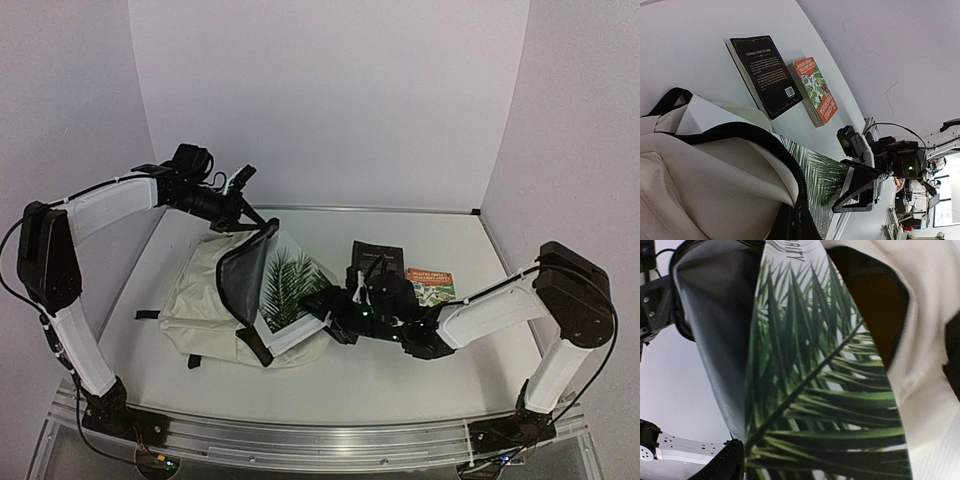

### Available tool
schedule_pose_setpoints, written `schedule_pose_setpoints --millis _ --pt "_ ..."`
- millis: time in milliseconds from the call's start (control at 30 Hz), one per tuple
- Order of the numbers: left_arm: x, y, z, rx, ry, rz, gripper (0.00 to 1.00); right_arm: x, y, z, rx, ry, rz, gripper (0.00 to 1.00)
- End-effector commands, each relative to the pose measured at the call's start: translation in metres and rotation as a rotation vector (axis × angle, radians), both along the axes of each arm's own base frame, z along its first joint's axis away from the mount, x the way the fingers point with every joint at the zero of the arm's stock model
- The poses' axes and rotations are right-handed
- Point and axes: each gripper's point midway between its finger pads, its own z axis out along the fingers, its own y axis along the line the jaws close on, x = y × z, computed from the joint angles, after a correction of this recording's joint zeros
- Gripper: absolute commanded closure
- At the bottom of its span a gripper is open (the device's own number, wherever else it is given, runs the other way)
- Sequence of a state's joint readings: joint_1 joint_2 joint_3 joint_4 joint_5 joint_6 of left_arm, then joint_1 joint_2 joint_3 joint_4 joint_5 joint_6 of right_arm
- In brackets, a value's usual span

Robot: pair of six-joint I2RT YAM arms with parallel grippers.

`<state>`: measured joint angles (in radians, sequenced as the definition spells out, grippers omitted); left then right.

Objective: Pack the student bag
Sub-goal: Place the book in the student bag.

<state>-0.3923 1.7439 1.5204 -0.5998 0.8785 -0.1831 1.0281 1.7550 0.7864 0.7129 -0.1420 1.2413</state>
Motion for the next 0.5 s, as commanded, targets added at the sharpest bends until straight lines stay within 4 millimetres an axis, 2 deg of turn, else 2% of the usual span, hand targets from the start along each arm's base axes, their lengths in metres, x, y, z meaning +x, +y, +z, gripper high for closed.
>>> schedule_pose_setpoints --millis 0,133,233,333,467 --pt "-0.012 -0.002 0.046 -0.077 -0.109 -0.05 1.0 0.024 0.015 0.063 0.125 -0.196 -0.044 0.33" --pt "-0.013 -0.002 0.046 -0.079 -0.106 -0.053 1.0 0.029 0.026 0.067 0.147 -0.226 -0.036 0.32" --pt "-0.014 -0.001 0.049 -0.077 -0.107 -0.053 1.0 0.03 0.037 0.058 0.15 -0.22 -0.007 0.33" --pt "-0.014 0.006 0.058 -0.068 -0.113 -0.038 1.0 0.03 0.039 0.059 0.154 -0.225 -0.002 0.42" --pt "-0.017 0.021 0.073 -0.05 -0.12 -0.03 1.0 0.03 0.02 0.073 0.15 -0.245 -0.042 0.59"
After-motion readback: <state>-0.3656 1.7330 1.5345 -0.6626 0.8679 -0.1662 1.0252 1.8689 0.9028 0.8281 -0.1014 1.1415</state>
